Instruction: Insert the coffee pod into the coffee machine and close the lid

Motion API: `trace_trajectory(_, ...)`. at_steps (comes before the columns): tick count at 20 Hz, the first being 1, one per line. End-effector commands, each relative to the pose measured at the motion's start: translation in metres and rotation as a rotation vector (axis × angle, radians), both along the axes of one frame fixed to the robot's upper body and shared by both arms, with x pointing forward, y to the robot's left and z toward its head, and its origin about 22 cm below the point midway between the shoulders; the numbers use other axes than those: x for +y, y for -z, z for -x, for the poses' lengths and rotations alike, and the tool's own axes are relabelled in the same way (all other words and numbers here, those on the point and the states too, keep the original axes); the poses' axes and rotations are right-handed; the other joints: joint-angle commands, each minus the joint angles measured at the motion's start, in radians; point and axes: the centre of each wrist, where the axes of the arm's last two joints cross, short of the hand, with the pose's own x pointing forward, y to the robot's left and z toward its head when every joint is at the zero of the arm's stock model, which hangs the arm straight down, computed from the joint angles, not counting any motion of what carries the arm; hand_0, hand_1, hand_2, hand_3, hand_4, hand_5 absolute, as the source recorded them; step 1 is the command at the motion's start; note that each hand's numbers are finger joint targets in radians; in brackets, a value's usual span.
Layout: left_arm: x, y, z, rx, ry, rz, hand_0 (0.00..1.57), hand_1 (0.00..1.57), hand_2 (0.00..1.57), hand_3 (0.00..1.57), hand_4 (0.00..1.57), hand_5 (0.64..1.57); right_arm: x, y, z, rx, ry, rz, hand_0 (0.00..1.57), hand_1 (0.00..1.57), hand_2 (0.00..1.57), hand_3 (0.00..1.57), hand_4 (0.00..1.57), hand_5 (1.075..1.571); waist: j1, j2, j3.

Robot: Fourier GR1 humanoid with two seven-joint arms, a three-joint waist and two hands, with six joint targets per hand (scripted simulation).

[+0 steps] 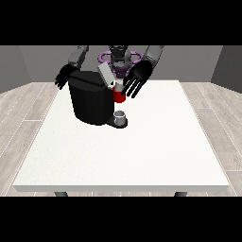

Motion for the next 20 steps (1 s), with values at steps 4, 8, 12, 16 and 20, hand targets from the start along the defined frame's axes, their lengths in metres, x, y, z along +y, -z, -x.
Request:
trace_trajectory(4,0.004,0.002,0.0,-0.002,0.012,-0.002,0.0,0.0,0.0,0.0,0.0,1.571,0.003,-0.008,-0.003,-0.004,0.0,-0.003,0.0,0.0,0.0,0.0,0.38,1.571,0.001,0.0,-0.0013)
trace_trajectory(8,-0.017,0.015,0.0,0.039,0.023,-0.018,0.0,0.0,0.0,0.0,0.0,1.571,-0.016,0.003,-0.005,0.028,0.038,-0.032,0.0,0.0,0.0,0.0,0.36,1.571,0.038,-0.054,-0.001)
trace_trajectory(12,-0.022,0.035,0.003,0.104,0.043,-0.015,0.0,0.0,0.0,0.0,0.0,1.571,-0.019,0.045,0.021,0.091,0.053,-0.034,0.0,0.0,0.0,0.0,0.38,1.571,0.06,-0.123,-0.0009)
trace_trajectory(16,-0.007,0.06,0.006,0.117,0.03,0.083,0.0,0.0,0.0,0.0,0.0,1.571,-0.016,0.031,0.022,0.08,0.035,-0.041,0.0,0.0,0.0,0.0,0.43,1.571,0.064,-0.142,-0.0013)
trace_trajectory(20,-0.008,0.107,0.016,0.186,0.013,0.371,0.0,0.0,0.0,0.0,0.0,1.571,-0.032,0.064,0.05,0.151,0.102,-0.063,0.0,0.0,0.0,0.0,0.37,1.571,0.126,-0.259,-0.0016)
